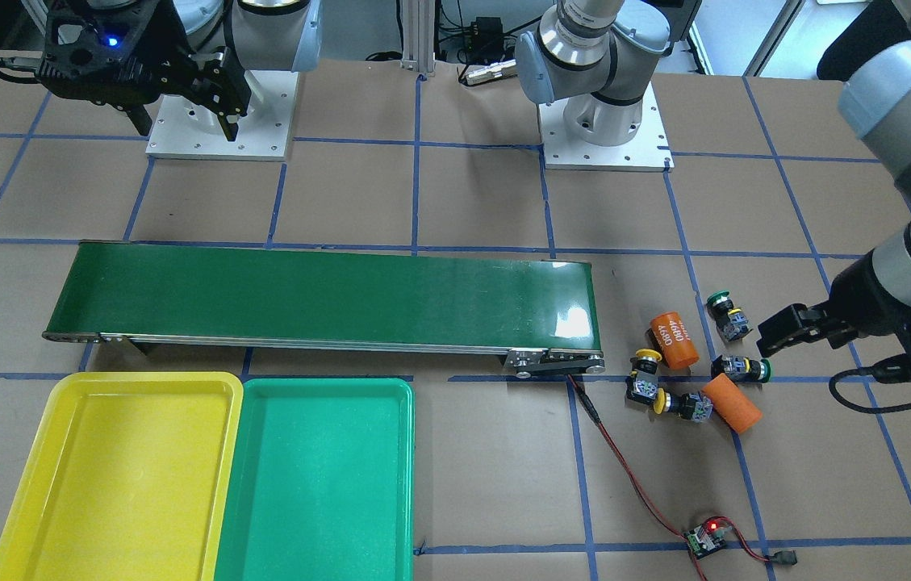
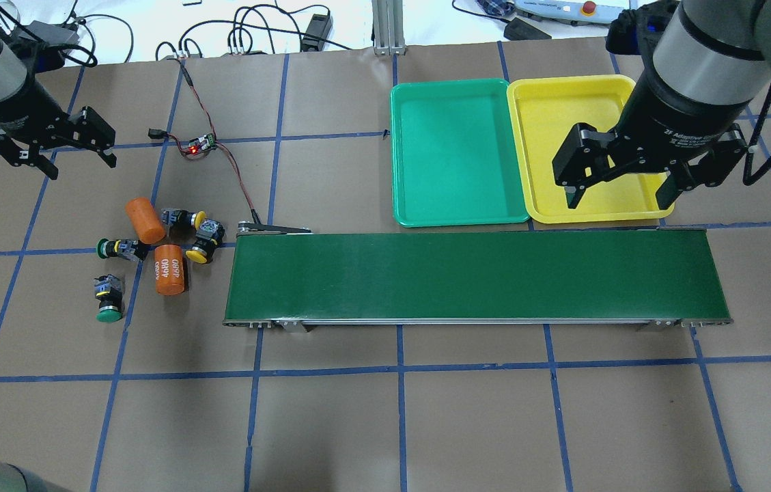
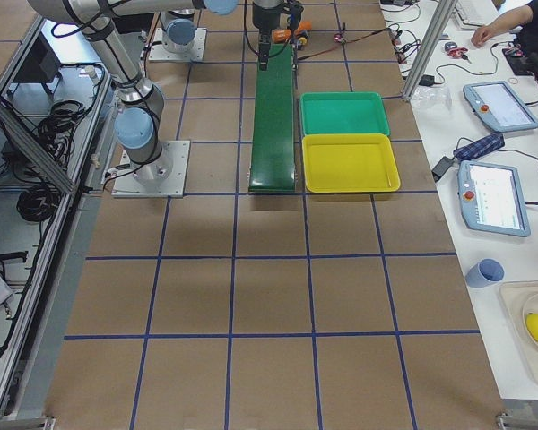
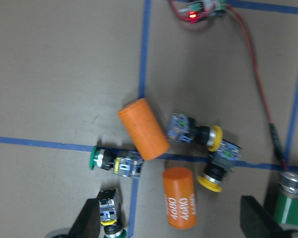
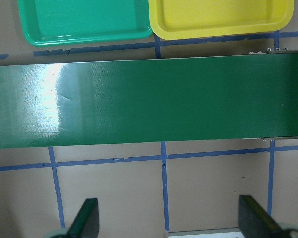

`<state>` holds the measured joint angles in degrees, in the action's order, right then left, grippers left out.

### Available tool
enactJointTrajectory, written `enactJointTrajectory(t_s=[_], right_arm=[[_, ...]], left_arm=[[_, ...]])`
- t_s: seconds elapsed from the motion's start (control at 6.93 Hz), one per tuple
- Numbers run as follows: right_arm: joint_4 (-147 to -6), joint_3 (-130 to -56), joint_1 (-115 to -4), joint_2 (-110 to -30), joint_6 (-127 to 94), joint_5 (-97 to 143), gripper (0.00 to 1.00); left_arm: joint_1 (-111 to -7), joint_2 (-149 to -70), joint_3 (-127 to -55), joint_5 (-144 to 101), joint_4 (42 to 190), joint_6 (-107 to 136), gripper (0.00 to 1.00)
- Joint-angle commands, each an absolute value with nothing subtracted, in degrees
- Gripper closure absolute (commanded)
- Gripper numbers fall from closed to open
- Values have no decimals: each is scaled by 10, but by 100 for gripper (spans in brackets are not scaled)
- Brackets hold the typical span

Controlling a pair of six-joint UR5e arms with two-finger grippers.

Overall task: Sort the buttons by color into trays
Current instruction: 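Reach the left gripper down and grasp the plain orange cylinder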

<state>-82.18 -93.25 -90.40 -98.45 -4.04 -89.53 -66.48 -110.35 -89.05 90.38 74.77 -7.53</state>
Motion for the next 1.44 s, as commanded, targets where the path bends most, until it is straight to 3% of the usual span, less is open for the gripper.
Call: enactJointTrajectory(t_s=[0.0, 0.29, 0.72, 1.01, 1.15, 1.3], right_arm=[[-821, -933, -904, -984, -43, -896, 0], [-827, -933, -904, -984, -40, -889, 0], [-822, -933, -904, -984, -40, -894, 0], [-825, -933, -904, -984, -40, -894, 0], [-824, -933, -904, -985, -38, -896, 0], [-823, -933, -904, -984, -38, -896, 0]], left_arm=[[-659, -1145, -925, 899, 689, 21, 2], [-664, -1192, -923, 896, 609, 47, 3], [-668, -1222, -929, 883, 609, 38, 10], [-666, -1239, -930, 881, 609, 39, 20], [-669, -1241, -929, 868, 609, 36, 32], [-671, -1237, -928, 867, 618, 38, 81]])
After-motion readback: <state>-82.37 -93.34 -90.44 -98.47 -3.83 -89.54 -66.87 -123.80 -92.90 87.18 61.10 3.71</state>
